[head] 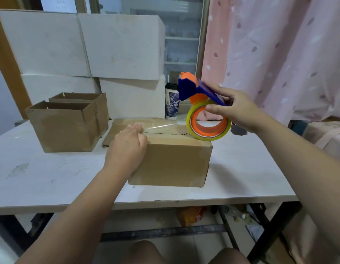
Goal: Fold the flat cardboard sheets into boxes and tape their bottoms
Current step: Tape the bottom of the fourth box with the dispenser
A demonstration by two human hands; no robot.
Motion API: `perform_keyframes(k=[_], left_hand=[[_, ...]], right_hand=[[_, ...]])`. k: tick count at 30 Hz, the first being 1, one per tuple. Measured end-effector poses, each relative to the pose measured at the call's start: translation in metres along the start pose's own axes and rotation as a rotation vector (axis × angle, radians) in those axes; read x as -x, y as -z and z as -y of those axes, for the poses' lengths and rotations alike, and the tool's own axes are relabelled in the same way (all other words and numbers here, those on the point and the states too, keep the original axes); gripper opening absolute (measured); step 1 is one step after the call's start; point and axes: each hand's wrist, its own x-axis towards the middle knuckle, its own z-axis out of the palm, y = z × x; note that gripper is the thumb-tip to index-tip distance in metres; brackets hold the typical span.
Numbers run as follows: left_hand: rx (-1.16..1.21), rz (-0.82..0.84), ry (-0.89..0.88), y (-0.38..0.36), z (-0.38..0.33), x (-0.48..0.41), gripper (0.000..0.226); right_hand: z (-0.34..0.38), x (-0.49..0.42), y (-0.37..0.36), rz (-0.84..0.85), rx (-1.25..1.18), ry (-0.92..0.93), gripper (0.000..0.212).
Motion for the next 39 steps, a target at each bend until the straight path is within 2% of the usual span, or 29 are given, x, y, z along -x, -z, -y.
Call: perform_keyframes(k=[8, 15, 18, 21, 24, 27, 29, 33, 39], left_hand=[[-0.028, 0.006, 0.02, 0.002, -0.004, 0.0, 0.039], [0.011, 0.031, 0.01, 0.005, -0.005, 0.004, 0.042], [-0.067, 0.047, 0.03, 0.01, -0.003, 0.003, 0.032], [-0.346, 0.045, 0.073, 0.021, -0.001, 0.0, 0.023], [-0.543, 0.115, 0.005, 0.024, -0.004, -0.012, 0.044], [-0.377, 0.211, -0.173, 0.023, -0.007, -0.018, 0.086], [-0.273, 0.26, -0.164, 0.023, -0.006, -0.018, 0.1], [-0.284, 0.335, -0.134, 0.021, -0.003, -0.019, 0.11], [-0.323, 0.384, -0.157, 0.019, -0.001, -0.025, 0.086]], right_hand=[[0.0, 0.004, 0.01, 0.001, 0.007, -0.023, 0.049], [-0.02, 0.012, -0.003, -0.179, -0.19, -0.045, 0.05], [-0.029, 0.015, -0.015, -0.245, -0.316, -0.032, 0.052], [-0.029, 0.011, -0.029, -0.242, -0.397, -0.026, 0.056], [-0.023, 0.003, -0.042, -0.205, -0.418, -0.016, 0.06], [-0.019, -0.005, -0.051, -0.175, -0.386, -0.004, 0.057], [-0.018, -0.009, -0.051, -0.164, -0.371, -0.009, 0.056], [-0.018, -0.012, -0.042, -0.151, -0.303, -0.023, 0.058], [-0.008, -0.016, -0.025, -0.044, -0.182, 0.001, 0.053]])
